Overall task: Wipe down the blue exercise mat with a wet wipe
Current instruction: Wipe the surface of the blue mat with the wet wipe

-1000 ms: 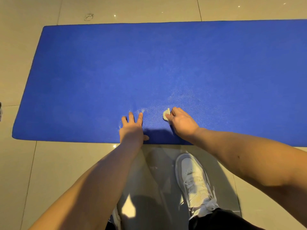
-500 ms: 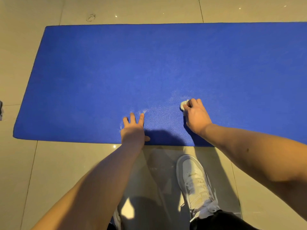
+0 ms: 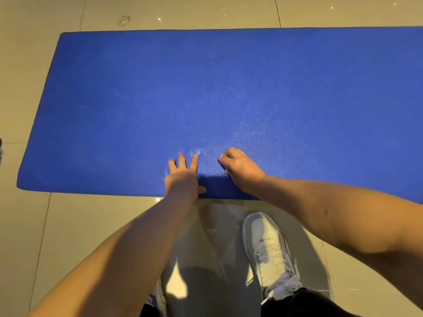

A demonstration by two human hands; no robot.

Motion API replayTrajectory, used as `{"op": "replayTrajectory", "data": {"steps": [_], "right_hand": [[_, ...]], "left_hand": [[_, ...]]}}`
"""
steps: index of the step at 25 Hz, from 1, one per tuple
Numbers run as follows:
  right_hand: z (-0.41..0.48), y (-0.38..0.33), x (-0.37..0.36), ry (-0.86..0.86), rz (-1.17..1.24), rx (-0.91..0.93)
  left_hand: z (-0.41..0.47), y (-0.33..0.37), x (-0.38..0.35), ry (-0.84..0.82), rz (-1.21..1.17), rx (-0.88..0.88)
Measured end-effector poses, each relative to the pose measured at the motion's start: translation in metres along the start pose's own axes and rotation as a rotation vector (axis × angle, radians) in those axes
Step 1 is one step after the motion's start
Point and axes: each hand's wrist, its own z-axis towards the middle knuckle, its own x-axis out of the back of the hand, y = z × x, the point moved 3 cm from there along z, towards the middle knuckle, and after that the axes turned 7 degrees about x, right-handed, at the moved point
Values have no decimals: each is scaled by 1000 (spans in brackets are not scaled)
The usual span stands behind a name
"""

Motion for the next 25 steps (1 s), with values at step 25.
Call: {"op": "replayTrajectory", "data": {"steps": [25], "right_hand": [[1,26,10,-214,-291,-287]], "left_hand": [[19,-6,1,-126,-176,-28]]}}
